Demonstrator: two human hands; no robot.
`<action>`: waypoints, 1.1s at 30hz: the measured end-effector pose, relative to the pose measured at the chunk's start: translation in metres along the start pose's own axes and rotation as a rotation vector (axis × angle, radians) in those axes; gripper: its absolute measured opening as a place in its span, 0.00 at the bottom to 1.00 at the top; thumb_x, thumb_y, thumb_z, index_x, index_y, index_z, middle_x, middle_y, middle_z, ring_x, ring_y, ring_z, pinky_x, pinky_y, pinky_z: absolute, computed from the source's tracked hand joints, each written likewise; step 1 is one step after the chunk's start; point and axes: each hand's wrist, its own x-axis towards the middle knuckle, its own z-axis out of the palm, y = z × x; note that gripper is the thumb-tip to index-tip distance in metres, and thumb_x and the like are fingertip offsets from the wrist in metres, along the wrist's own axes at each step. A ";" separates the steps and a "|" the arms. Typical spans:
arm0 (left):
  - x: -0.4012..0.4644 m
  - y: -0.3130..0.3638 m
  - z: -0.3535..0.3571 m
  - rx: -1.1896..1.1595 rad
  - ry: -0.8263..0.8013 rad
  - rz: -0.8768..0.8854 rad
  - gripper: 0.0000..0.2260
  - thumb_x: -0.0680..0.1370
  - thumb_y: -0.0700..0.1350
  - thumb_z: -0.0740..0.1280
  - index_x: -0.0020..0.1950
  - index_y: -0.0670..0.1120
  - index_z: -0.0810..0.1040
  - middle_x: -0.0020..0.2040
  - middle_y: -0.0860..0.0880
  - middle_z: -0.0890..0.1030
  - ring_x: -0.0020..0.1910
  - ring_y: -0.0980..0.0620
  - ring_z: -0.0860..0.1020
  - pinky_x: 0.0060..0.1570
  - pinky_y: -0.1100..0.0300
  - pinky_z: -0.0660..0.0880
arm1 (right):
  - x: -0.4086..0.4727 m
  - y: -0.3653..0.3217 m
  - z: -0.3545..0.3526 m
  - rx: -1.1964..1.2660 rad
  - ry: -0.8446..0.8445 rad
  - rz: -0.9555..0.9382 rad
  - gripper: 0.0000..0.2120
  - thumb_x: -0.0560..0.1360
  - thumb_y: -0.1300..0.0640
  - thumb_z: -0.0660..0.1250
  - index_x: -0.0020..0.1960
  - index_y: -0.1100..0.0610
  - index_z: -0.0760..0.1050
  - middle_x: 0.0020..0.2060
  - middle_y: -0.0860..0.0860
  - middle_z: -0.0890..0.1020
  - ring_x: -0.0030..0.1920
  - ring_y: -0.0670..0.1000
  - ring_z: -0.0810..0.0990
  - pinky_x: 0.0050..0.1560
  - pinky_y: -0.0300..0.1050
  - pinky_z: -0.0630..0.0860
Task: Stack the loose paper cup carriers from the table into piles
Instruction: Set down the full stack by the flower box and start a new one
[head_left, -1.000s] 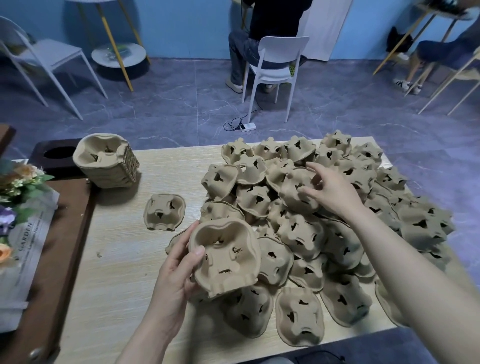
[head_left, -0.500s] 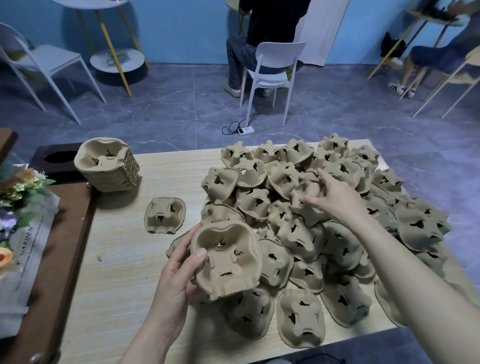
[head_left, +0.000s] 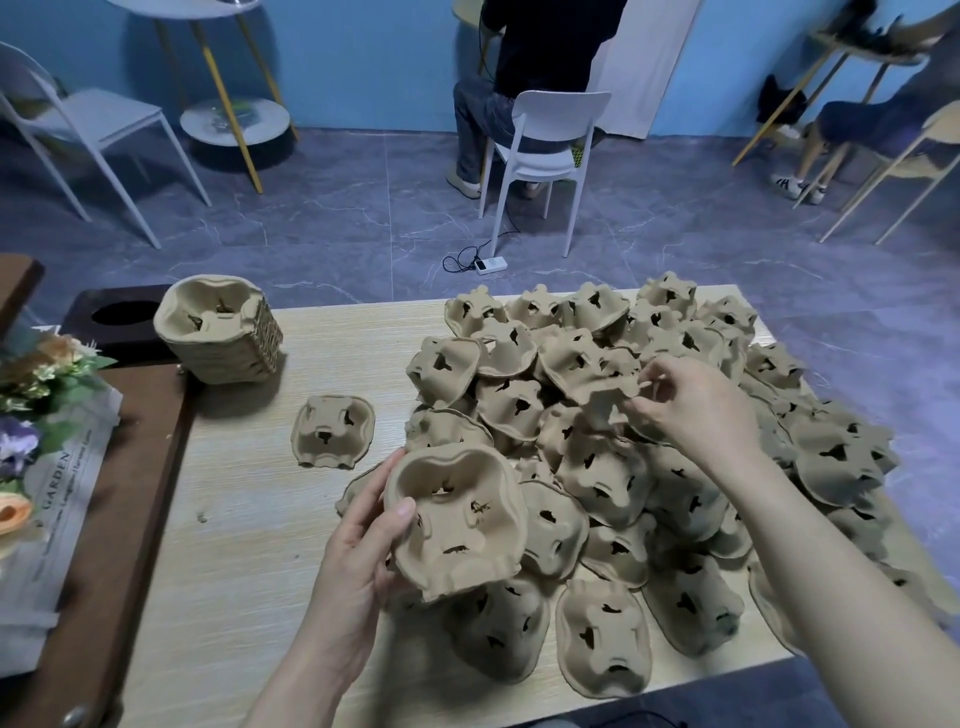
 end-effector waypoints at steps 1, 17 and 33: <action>0.000 0.000 0.000 -0.005 0.007 -0.001 0.28 0.63 0.52 0.74 0.63 0.61 0.79 0.64 0.54 0.80 0.61 0.48 0.80 0.39 0.53 0.81 | -0.005 -0.002 -0.004 0.061 0.039 -0.016 0.08 0.69 0.51 0.74 0.47 0.51 0.78 0.43 0.49 0.81 0.49 0.54 0.78 0.43 0.51 0.76; 0.003 0.022 0.000 -0.073 0.080 0.069 0.23 0.71 0.45 0.71 0.66 0.58 0.77 0.61 0.52 0.82 0.48 0.52 0.84 0.32 0.56 0.79 | -0.110 -0.097 0.013 0.963 0.056 -0.341 0.12 0.66 0.58 0.72 0.49 0.49 0.79 0.45 0.46 0.80 0.44 0.47 0.77 0.45 0.38 0.73; -0.012 0.013 -0.029 -0.040 0.166 0.106 0.21 0.74 0.46 0.68 0.66 0.59 0.77 0.65 0.52 0.79 0.52 0.48 0.80 0.28 0.57 0.76 | -0.134 -0.110 0.042 0.919 -0.361 -0.174 0.19 0.72 0.39 0.68 0.63 0.36 0.73 0.55 0.41 0.80 0.51 0.46 0.80 0.52 0.42 0.76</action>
